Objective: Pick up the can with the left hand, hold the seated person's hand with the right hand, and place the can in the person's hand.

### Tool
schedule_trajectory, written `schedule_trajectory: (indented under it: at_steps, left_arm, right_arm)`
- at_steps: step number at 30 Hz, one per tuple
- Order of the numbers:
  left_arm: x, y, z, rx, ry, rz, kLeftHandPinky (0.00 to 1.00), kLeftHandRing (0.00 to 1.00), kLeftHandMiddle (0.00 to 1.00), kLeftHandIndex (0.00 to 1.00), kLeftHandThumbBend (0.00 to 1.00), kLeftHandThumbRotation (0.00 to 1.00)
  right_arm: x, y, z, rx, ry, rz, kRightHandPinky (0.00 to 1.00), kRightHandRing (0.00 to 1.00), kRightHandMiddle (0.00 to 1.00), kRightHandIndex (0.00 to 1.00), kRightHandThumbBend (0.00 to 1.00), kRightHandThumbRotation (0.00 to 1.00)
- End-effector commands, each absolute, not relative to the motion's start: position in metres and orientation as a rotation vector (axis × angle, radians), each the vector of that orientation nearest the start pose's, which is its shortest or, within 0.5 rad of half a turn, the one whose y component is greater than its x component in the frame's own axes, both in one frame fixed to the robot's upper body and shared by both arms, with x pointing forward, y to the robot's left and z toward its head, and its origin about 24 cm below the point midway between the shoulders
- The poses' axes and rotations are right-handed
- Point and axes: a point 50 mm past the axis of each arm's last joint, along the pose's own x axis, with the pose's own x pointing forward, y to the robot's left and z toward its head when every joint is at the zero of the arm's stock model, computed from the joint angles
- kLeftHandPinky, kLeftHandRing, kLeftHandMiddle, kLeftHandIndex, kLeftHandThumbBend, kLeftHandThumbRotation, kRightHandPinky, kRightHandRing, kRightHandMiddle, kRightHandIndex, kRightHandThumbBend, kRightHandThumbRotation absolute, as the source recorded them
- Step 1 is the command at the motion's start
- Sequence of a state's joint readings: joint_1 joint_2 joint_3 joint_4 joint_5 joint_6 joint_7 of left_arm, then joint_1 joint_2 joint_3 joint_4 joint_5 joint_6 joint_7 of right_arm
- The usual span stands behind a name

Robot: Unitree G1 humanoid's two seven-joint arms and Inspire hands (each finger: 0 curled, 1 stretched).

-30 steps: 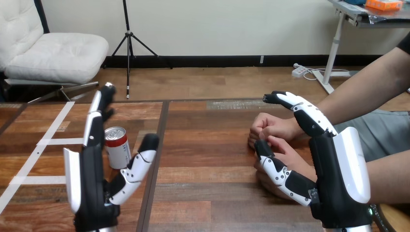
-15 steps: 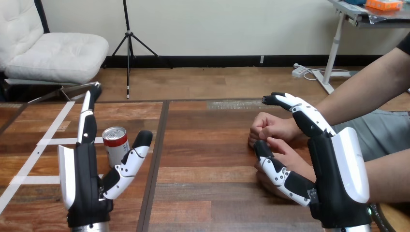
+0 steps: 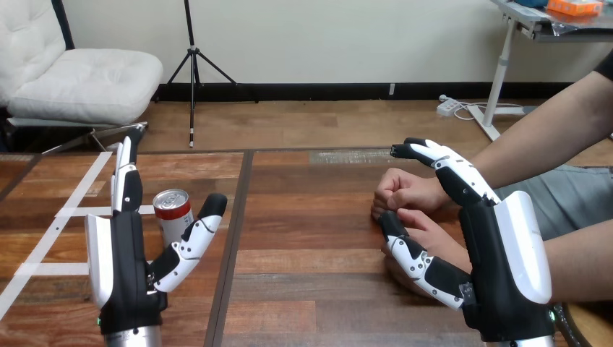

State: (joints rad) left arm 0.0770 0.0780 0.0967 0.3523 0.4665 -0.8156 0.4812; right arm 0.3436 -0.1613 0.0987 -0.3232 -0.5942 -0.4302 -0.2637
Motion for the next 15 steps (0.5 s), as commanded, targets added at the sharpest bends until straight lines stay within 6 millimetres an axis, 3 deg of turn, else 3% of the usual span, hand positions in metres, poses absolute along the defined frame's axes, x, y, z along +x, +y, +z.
schedule_trajectory:
  at_steps: [1,15]
  left_arm:
    - [0.2268,0.1806,0.0372,0.423,-0.522,0.279,1.0,0.98,0.98,0.96,0.71,0.59]
    - [0.2321,0.1813,0.0357,0.515,-0.51,0.291,0.98,0.98,1.0,0.99,0.71,0.64]
  right_arm:
    - [0.1818,-0.1502,0.0954,-0.635,-0.562,-0.05,0.82,0.87,0.84,0.77,0.37,0.0]
    - [0.1824,-0.1502,0.0947,-0.642,-0.554,-0.046,0.82,0.87,0.84,0.77,0.37,0.0]
